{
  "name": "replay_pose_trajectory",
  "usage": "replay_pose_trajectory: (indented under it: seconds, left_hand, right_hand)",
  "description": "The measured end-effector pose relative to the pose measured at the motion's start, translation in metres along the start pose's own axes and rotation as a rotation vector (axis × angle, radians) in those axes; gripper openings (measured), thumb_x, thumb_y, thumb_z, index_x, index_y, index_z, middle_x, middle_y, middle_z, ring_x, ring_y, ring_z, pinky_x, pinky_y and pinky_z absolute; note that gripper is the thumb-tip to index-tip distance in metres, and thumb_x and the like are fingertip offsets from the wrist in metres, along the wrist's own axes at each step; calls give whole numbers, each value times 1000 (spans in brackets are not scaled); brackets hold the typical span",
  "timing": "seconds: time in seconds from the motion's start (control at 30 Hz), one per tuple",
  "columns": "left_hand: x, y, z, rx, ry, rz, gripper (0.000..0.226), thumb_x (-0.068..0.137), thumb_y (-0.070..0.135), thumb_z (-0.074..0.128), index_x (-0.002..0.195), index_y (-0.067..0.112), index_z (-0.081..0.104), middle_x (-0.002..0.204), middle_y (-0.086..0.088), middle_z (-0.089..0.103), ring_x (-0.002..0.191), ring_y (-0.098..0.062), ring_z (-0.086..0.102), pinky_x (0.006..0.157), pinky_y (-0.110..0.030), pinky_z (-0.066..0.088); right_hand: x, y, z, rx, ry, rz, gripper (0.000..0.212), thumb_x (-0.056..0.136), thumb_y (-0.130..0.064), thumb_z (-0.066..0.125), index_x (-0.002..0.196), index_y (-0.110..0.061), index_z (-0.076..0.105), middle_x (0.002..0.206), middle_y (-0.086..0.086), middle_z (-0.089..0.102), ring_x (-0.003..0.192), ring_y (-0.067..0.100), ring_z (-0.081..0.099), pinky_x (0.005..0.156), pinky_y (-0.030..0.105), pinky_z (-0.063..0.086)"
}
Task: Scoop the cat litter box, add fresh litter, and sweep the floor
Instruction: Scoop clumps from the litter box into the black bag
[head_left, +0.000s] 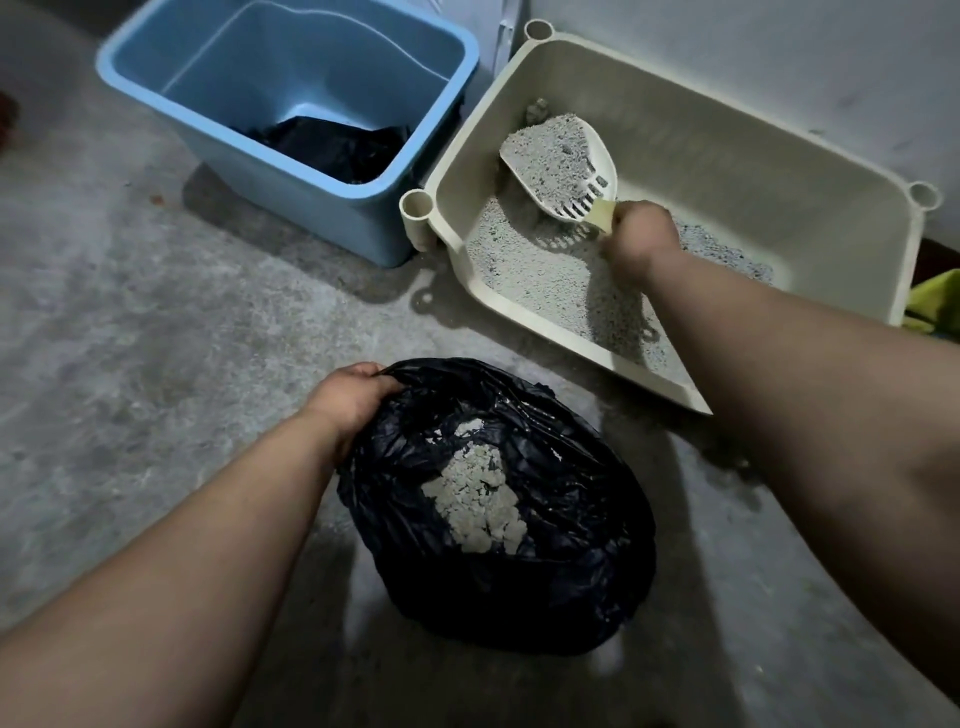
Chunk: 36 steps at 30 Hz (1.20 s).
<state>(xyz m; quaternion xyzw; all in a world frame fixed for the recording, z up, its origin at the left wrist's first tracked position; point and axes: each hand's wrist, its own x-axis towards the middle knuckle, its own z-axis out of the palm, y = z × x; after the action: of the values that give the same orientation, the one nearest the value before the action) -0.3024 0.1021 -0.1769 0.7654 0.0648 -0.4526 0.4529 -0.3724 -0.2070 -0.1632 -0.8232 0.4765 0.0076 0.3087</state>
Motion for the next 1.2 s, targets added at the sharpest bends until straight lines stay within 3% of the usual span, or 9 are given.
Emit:
replay_pose_trajectory:
  seconds: [0.3,0.37,0.43,0.53,0.63,0.73,0.9,1.0,1.2]
  left_hand:
    - [-6,6,2,0,-12,25,17,88,2,54,76,13,57,73,-11,60,60,-22,55,48,-17,49]
    - [-6,6,4,-2,-19,28,17,89,4,55,75,14,57,72,-10,60,60,-21,55,51,-18,49]
    - [-6,6,6,-11,-26,37,17,89,6,57,75,15,56,72,-9,60,60,-21,55,51,-18,49]
    - [-6,8,8,-20,-32,59,14,90,9,58,77,15,56,75,-10,60,62,-22,55,59,-22,49]
    - [-9,10,13,-36,-24,84,16,90,8,56,75,14,56,72,-10,59,58,-19,56,52,-19,49]
    - [-14,12,17,-38,-13,98,18,90,7,56,73,14,56,68,-8,59,42,-10,56,42,-14,46]
    - [-19,16,20,-44,-28,103,18,90,7,56,74,14,57,64,-7,60,36,-6,55,41,-14,46]
    - [-21,18,19,-68,-23,97,18,90,8,57,74,15,57,48,1,62,34,-7,55,40,-14,46]
    - [-24,19,19,-62,-31,104,17,90,7,56,75,15,57,58,-5,61,33,-6,54,39,-13,46]
  right_hand:
    - [-39,31,-10,63,-62,-56,32,90,-18,62,122,-16,60,101,2,64,75,14,54,60,20,38]
    - [-48,37,-19,-36,-97,-68,26,87,-24,65,112,-15,64,89,1,61,67,12,52,56,22,35]
    - [-55,46,-29,-147,-90,-88,4,87,-23,65,85,-21,62,75,-2,55,62,15,46,53,25,28]
    - [-60,55,-38,-205,-43,-129,42,87,-13,62,60,-30,35,63,-11,39,58,13,39,50,23,25]
    - [-65,60,-45,-282,-50,-117,42,87,-14,63,59,-27,35,61,-8,41,60,19,42,49,25,26]
    - [-69,62,-49,-258,-62,-138,38,86,-13,64,61,-24,38,61,-9,40,60,18,42,52,29,27]
    - [-78,65,-54,-221,-80,-228,6,87,-13,63,86,-13,58,66,-3,49,64,19,45,55,29,29]
    - [-83,67,-57,-190,-79,-261,7,86,-12,64,90,-7,62,73,4,54,71,22,47,58,30,30]
    - [-89,77,-61,-257,-88,-220,25,84,-13,65,108,-10,67,89,12,64,80,28,56,65,32,38]
